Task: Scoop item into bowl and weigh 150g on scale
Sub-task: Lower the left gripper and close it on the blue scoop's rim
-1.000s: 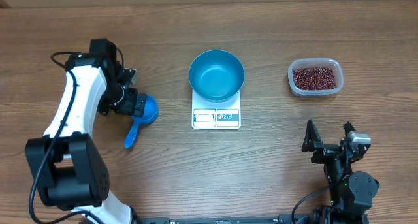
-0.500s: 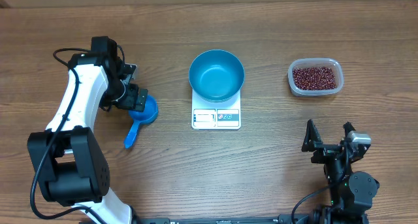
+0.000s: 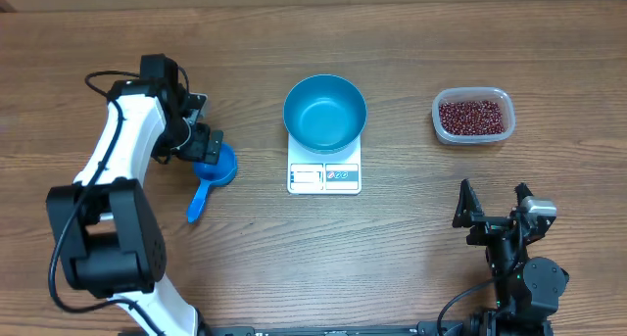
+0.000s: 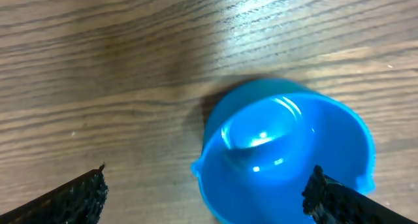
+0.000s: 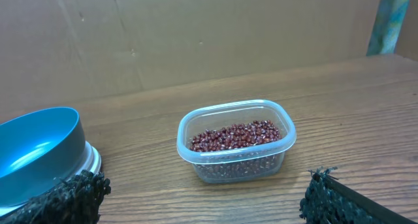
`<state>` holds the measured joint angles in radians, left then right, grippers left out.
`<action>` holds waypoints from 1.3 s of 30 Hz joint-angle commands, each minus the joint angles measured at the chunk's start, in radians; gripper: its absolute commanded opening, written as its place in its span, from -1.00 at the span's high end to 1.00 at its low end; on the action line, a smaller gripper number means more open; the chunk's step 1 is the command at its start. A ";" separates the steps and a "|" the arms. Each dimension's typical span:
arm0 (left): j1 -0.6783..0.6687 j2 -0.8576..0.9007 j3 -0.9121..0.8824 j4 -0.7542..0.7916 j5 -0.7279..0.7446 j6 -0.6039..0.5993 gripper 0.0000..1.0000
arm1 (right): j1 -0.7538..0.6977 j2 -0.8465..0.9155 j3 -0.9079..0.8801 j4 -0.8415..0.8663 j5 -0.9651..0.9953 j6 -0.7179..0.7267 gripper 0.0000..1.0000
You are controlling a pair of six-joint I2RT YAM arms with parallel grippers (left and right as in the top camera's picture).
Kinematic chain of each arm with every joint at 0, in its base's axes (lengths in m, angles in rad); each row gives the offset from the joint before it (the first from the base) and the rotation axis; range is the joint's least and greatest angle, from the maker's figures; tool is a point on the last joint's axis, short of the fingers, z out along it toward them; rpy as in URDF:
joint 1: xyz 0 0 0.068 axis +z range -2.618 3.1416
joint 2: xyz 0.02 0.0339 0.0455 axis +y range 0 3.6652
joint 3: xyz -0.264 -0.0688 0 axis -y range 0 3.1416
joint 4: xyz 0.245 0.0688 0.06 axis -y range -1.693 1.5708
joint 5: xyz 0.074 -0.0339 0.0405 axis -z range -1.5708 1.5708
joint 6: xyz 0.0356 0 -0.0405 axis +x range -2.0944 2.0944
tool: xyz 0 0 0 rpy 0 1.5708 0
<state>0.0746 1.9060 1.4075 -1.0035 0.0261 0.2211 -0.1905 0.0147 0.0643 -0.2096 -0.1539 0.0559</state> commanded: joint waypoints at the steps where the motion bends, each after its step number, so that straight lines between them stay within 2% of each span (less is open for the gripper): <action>1: 0.005 0.047 0.020 0.014 0.020 0.032 -0.99 | 0.000 -0.011 -0.002 0.005 -0.005 -0.002 -1.00; 9: 0.005 0.140 0.020 0.029 0.027 0.079 -0.99 | 0.000 -0.011 -0.002 0.005 -0.005 -0.002 -1.00; 22: 0.005 0.147 0.020 0.048 0.026 0.082 -1.00 | 0.000 -0.011 -0.002 0.005 -0.005 -0.002 -1.00; 28: 0.005 0.147 0.020 0.050 0.026 0.082 -0.80 | 0.000 -0.011 -0.002 0.005 -0.005 -0.002 -0.99; 35: 0.005 0.147 0.020 0.051 0.026 0.082 -0.73 | 0.000 -0.011 -0.002 0.005 -0.005 -0.002 -1.00; 39: 0.005 0.147 0.020 0.051 0.026 0.082 -0.51 | 0.000 -0.011 -0.002 0.005 -0.005 -0.002 -1.00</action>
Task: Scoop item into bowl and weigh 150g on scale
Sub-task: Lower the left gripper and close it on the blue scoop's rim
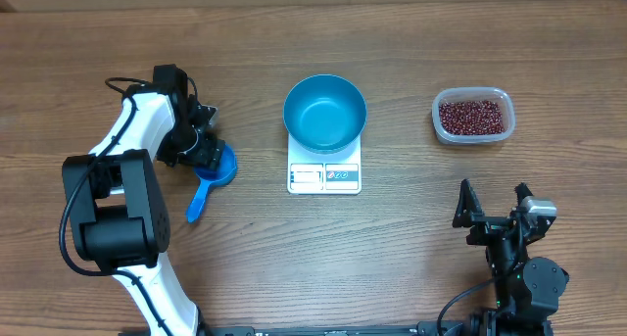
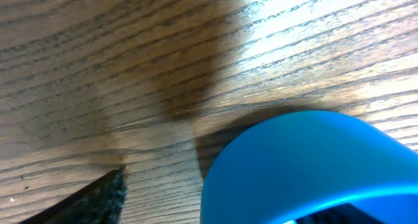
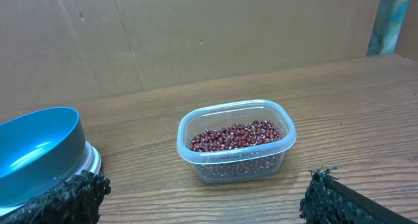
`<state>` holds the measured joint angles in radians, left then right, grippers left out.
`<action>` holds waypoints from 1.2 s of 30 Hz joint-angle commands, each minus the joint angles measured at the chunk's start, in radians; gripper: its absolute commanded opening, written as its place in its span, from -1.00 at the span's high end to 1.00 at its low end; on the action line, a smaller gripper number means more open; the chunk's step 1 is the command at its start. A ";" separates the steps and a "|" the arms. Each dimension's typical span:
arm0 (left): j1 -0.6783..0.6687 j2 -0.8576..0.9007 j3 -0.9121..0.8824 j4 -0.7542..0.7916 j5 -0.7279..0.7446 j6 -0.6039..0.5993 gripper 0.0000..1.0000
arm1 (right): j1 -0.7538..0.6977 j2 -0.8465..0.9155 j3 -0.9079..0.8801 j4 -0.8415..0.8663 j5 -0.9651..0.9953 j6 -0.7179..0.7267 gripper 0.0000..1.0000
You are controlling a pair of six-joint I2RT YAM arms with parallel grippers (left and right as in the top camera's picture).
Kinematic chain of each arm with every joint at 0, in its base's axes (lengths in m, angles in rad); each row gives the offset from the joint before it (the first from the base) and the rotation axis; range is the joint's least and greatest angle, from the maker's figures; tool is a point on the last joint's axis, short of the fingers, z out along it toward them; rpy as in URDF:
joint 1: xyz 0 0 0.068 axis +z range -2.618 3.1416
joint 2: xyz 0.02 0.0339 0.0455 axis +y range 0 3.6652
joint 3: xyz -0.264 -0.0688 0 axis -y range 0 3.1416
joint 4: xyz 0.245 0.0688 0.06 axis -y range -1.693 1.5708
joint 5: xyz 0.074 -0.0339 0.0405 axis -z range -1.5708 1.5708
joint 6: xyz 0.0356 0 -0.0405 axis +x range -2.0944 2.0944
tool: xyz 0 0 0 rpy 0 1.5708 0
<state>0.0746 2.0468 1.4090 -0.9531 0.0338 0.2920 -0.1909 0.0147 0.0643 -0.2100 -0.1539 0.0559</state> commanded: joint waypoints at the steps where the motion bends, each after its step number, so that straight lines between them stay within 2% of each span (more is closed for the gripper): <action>1: 0.005 0.006 0.019 0.001 0.019 0.011 -0.45 | 0.000 -0.011 -0.002 0.006 -0.005 -0.002 -0.99; 7: 0.005 0.006 0.019 0.001 0.019 0.011 -0.17 | 0.000 -0.011 -0.002 0.006 -0.005 -0.002 -1.00; 11: 0.005 0.006 0.019 0.001 0.019 0.011 0.12 | 0.000 -0.011 -0.002 0.006 -0.005 -0.002 -1.00; 21: 0.005 0.006 0.019 0.001 0.019 0.011 0.45 | 0.000 -0.011 -0.002 0.006 -0.005 -0.002 -1.00; 27: 0.005 0.006 0.019 0.001 0.019 0.011 0.55 | 0.000 -0.011 -0.002 0.006 -0.005 -0.002 -1.00; 36: 0.005 0.006 0.019 0.000 0.019 0.011 0.81 | 0.000 -0.011 -0.002 0.005 -0.005 -0.002 -1.00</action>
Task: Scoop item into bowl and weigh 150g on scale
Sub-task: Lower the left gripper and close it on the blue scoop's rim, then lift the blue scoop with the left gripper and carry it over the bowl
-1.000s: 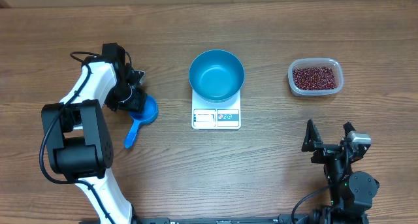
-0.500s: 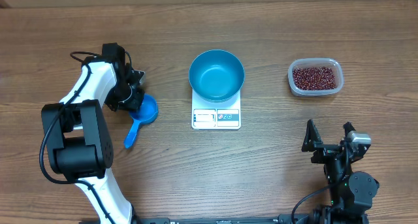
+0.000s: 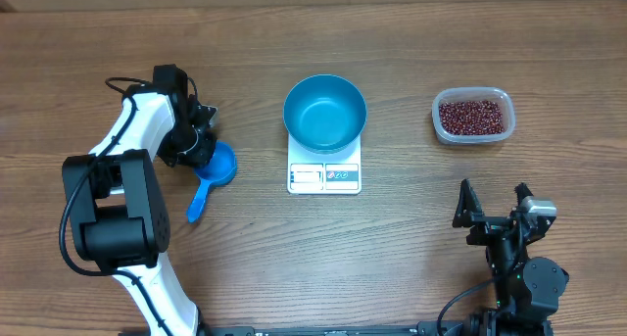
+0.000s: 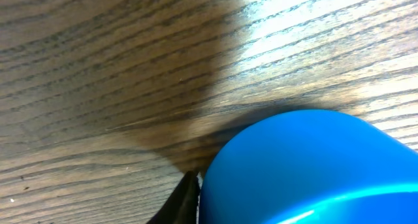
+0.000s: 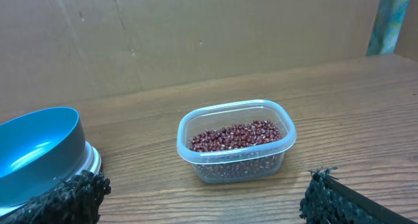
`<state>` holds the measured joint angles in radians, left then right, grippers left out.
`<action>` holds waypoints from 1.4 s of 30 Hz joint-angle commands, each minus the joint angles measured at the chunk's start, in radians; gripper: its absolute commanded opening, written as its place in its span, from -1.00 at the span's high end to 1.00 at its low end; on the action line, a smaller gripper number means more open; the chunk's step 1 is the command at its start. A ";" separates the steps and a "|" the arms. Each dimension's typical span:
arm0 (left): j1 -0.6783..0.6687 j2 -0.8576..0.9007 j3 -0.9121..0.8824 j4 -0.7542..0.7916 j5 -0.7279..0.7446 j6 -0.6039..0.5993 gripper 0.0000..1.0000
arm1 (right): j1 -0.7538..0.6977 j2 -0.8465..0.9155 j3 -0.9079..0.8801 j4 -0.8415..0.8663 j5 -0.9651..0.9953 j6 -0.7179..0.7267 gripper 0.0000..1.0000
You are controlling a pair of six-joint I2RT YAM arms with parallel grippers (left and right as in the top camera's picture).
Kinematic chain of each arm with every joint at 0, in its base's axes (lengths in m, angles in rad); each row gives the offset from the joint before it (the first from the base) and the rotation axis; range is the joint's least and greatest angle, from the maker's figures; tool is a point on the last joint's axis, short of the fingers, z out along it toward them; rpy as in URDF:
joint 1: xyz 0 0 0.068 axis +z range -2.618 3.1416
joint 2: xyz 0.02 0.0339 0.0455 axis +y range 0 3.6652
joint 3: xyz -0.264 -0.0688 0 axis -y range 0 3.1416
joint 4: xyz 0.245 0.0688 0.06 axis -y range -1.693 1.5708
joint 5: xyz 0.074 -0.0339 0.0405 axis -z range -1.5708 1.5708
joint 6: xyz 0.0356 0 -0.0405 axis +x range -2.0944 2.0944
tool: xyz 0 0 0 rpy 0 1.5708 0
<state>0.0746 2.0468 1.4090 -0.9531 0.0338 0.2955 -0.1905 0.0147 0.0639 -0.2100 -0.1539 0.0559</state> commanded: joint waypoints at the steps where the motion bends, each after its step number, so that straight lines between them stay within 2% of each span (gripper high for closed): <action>1: 0.005 0.006 0.019 -0.001 0.019 0.007 0.83 | 0.000 -0.011 -0.001 0.006 -0.005 -0.002 -1.00; 5: 0.005 0.006 0.019 -0.002 0.019 0.007 0.92 | 0.000 -0.011 -0.001 0.006 -0.005 -0.002 -0.99; 29: 0.005 0.005 0.042 -0.020 0.019 0.004 0.91 | 0.000 -0.011 -0.001 0.006 -0.005 -0.002 -1.00; 34: 0.005 0.005 0.108 -0.075 0.019 0.002 0.92 | 0.000 -0.011 -0.001 0.005 -0.005 -0.002 -0.99; 42: 0.005 0.004 0.307 -0.206 0.020 -0.076 0.91 | 0.000 -0.011 -0.001 0.006 -0.005 -0.002 -1.00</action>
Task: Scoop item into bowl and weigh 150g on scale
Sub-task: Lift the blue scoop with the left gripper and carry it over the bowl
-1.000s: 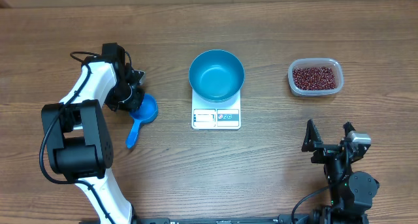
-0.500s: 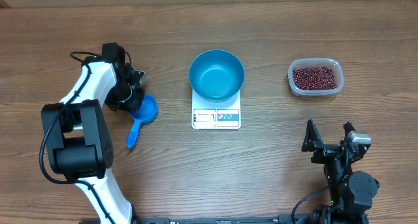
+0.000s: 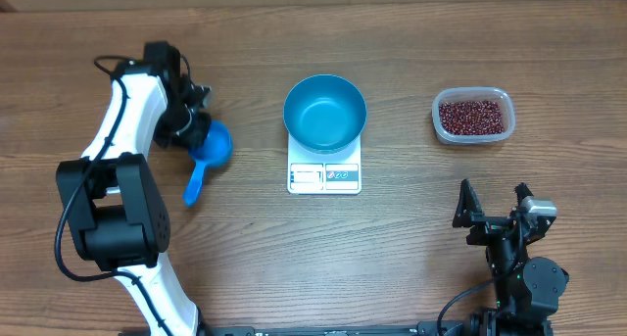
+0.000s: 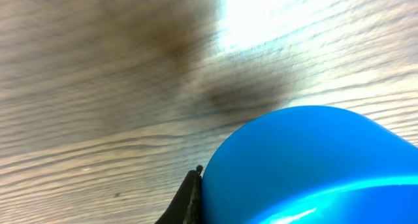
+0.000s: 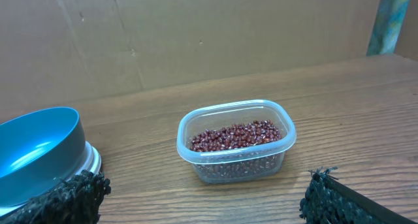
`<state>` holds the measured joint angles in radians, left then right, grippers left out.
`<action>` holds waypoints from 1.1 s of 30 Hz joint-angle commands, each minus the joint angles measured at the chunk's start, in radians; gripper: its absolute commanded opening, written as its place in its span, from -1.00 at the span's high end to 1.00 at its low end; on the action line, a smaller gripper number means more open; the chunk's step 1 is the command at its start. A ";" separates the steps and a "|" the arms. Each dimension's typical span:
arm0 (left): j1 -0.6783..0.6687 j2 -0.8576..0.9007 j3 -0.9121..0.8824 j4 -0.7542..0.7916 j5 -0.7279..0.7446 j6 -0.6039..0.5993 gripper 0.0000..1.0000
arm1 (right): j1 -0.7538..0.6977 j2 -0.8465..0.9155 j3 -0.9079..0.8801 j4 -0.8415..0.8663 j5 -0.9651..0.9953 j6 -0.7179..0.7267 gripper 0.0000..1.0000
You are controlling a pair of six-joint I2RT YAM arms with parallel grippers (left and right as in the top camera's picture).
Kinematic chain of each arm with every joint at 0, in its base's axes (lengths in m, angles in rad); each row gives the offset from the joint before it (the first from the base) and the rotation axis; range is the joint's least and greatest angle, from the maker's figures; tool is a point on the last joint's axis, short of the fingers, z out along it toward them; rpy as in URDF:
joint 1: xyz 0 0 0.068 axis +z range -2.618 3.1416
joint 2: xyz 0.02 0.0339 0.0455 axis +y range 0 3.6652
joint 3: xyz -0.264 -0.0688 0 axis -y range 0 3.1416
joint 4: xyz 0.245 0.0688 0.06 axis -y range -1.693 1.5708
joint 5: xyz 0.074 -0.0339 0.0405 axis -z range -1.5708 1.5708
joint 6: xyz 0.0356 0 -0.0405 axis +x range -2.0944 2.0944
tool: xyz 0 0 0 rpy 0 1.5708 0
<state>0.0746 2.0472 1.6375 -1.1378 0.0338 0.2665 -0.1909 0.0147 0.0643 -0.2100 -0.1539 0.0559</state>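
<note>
A blue scoop [image 3: 210, 146] with its handle pointing toward the front hangs in my left gripper [image 3: 195, 137], which is shut on the cup's rim. In the left wrist view the scoop's cup [image 4: 313, 165] fills the lower right, with one finger [image 4: 189, 199] pressed on its wall; the other finger is hidden. A blue bowl [image 3: 325, 111] stands empty on a white scale [image 3: 324, 176]. Red beans fill a clear container [image 3: 472, 116], also seen as the container [image 5: 236, 141] ahead of my right gripper [image 5: 201, 199], which is open and empty near the front edge.
The left arm's white links [image 3: 118, 150] run along the table's left side. A cardboard wall [image 5: 196, 34] stands behind the table. Bare wood lies between the scale and the bean container.
My left gripper, still shut on the scoop, has moved a little toward the back of the table, and the scoop came with it. The right arm has not moved.
My left gripper stood open above the scoop's cup. Then it was low with its fingers on either side of the cup's wall. Then it was shut on the cup. Now the scoop has shifted from where it lay, carried by the gripper.
</note>
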 commanded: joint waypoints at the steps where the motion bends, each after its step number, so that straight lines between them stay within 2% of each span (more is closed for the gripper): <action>1: 0.004 0.004 0.106 -0.041 0.023 -0.061 0.92 | 0.000 -0.011 -0.002 0.006 -0.005 -0.002 -1.00; 12: 0.004 0.002 0.361 -0.200 0.240 -0.154 0.92 | 0.000 -0.011 -0.002 0.006 -0.005 -0.002 -1.00; 20: 0.003 0.000 0.497 -0.300 0.256 -0.315 0.92 | 0.000 -0.011 -0.002 0.006 -0.005 -0.002 -1.00; 24: 0.003 0.000 0.539 -0.332 0.257 -0.446 0.91 | 0.000 -0.011 -0.002 0.006 -0.005 -0.002 -1.00; 30: 0.003 0.000 0.542 -0.356 0.311 -0.773 0.91 | 0.000 -0.011 -0.002 0.006 -0.005 -0.002 -1.00; 33: 0.003 0.000 0.542 -0.381 0.352 -0.900 0.91 | 0.000 -0.011 -0.002 0.006 -0.005 -0.002 -1.00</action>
<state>0.0746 2.0472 2.1544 -1.5085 0.3237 -0.4339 -0.1905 0.0147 0.0639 -0.2096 -0.1543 0.0555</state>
